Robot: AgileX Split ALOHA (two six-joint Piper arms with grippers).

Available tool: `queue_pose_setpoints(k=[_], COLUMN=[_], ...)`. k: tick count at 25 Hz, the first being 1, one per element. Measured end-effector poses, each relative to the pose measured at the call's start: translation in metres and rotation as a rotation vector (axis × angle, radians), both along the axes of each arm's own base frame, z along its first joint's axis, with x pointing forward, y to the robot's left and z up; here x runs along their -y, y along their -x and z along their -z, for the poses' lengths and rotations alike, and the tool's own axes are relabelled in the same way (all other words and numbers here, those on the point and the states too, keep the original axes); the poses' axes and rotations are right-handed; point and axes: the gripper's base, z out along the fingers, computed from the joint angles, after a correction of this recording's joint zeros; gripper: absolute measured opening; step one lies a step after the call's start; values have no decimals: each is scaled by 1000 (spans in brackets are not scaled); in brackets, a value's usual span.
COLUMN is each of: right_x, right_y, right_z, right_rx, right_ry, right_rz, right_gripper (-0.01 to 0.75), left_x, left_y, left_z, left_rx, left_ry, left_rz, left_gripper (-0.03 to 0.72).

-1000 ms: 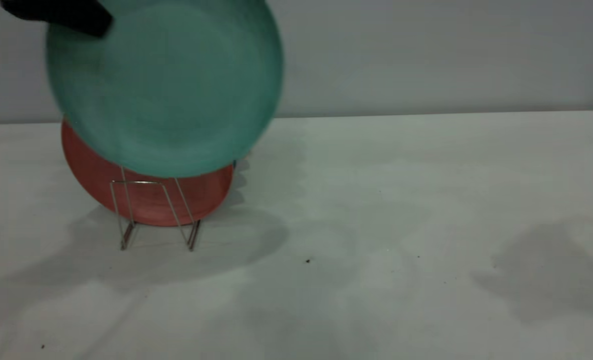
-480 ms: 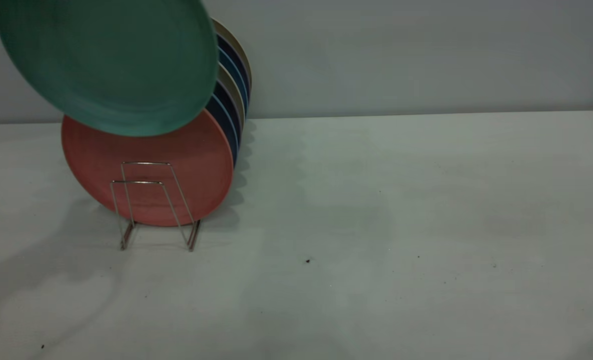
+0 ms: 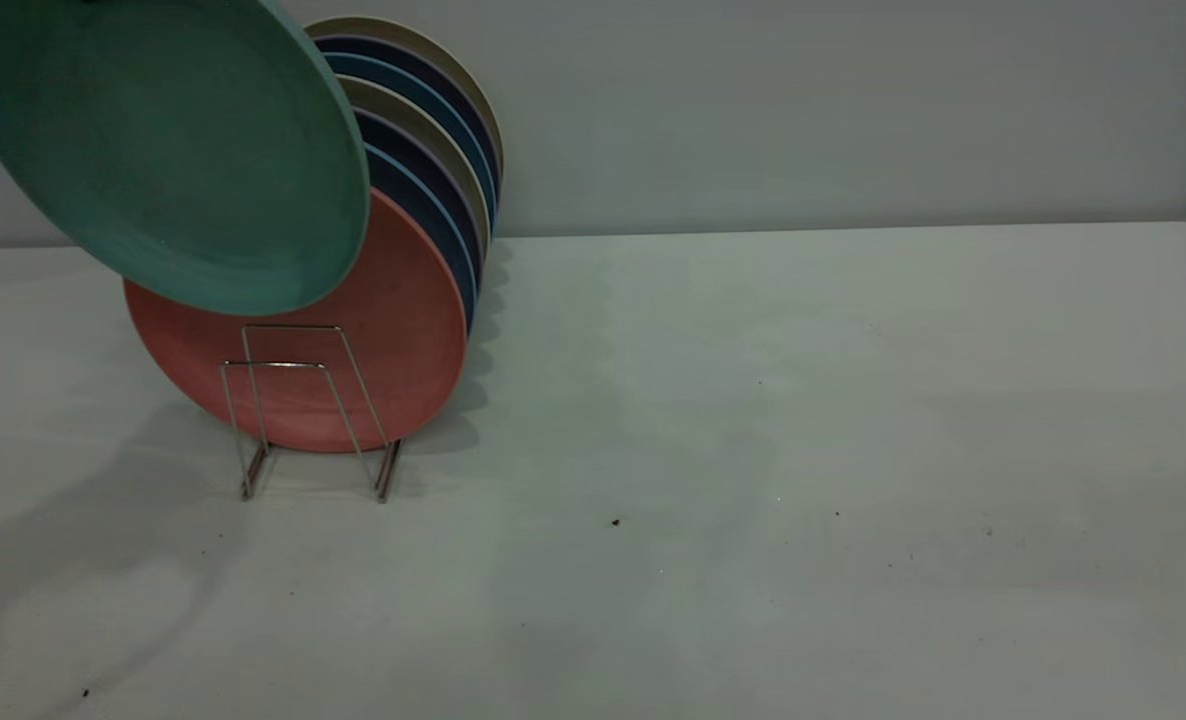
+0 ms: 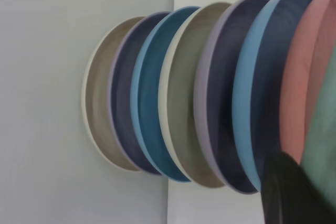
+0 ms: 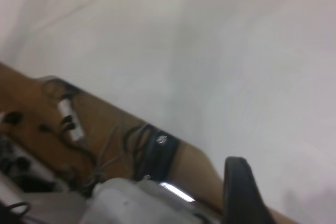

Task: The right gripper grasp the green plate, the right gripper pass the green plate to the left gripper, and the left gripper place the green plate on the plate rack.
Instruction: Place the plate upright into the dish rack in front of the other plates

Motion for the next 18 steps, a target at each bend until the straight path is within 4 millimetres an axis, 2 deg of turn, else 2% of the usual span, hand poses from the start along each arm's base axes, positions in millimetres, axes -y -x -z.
queue_pose_setpoints(k=[9, 18], right_x=[4, 4], right_y=[13, 13], right_z=[-5, -4], right_rx=[74, 77], right_ry=[66, 70], right_rz=[53, 56], right_gripper=[446, 446], left_x=[-2, -1], left_y=[-11, -14], left_z=[21, 23], left_rx=[-44, -33], left_ry=[-2, -3], left_rz=[-14, -27], left_gripper=[63, 63])
